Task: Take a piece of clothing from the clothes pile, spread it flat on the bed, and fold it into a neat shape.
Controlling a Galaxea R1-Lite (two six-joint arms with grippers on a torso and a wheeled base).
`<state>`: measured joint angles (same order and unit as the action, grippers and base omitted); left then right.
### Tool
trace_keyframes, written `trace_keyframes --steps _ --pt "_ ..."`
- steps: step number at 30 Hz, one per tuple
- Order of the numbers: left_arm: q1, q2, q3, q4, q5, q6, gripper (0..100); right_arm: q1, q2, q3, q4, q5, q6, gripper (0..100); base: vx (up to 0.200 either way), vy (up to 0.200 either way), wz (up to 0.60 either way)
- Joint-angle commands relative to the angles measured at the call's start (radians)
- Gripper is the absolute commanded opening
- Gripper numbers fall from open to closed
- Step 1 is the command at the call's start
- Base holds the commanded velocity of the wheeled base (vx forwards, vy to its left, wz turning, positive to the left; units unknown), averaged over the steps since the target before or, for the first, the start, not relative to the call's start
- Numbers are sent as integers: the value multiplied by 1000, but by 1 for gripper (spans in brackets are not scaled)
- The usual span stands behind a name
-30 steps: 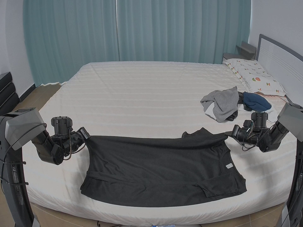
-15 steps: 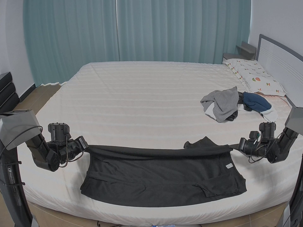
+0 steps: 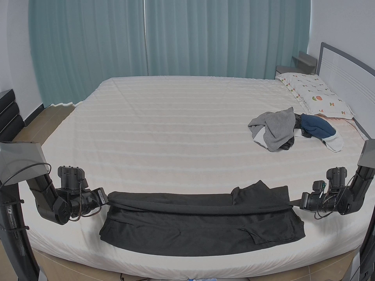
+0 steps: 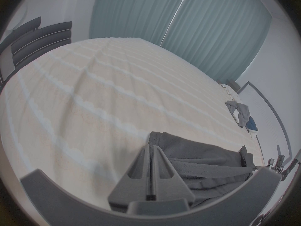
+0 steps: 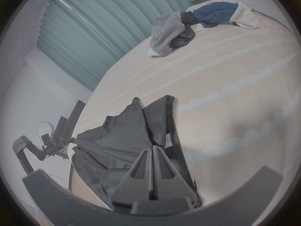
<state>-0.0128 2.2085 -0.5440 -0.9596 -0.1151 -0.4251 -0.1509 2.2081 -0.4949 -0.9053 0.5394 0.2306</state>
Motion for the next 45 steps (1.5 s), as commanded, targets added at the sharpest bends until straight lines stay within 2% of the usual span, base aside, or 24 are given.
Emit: trace_keyframes --steps 1,6,7,10,11,16,22,25,30,31,32,33,34,37,45 --pt "-1 7 15 1 0 2 0 2 19 6 0 -1 -1 0 0 0 0" --pt "-10 14 27 1 -1 0 0 10 45 1 -1 -7 -2 0 0 0 0" --pt "-15 17 29 1 0 0 0 10 47 -1 -1 -9 -2 100 0 0 0" --pt "-21 23 29 1 0 0 0 11 45 -5 -1 -7 1 100 0 0 0" --pt "-23 25 29 1 -1 0 100 11 41 -7 -1 -6 6 100 0 0 0" --pt "-24 20 29 1 0 -7 100 11 4 -4 -1 -4 26 100 0 0 0" --pt "-6 -24 36 1 3 -72 100 37 -117 22 -1 -13 200 100 0 0 0" --pt "5 -87 27 22 5 -169 100 88 -188 33 13 -68 319 100 0 0 0" --pt "-13 -142 35 119 3 -265 100 203 -217 30 13 -226 503 100 0 0 0" --pt "-13 -142 35 119 3 -265 100 203 -217 30 13 -226 503 100 0 0 0" --pt "-32 -138 38 154 6 -328 100 241 -217 30 13 -271 590 100 0 0 0" --pt "-32 -136 38 156 6 -331 100 243 -217 32 13 -272 596 100 0 0 0" --pt "-39 -130 38 163 12 -376 100 260 -214 33 13 -280 641 100 0 0 0" --pt "-47 -105 42 163 14 -416 100 267 -205 35 13 -282 684 100 0 0 0" --pt "-73 -38 21 153 26 -420 100 266 -208 61 3 -282 690 100 0 0 0"
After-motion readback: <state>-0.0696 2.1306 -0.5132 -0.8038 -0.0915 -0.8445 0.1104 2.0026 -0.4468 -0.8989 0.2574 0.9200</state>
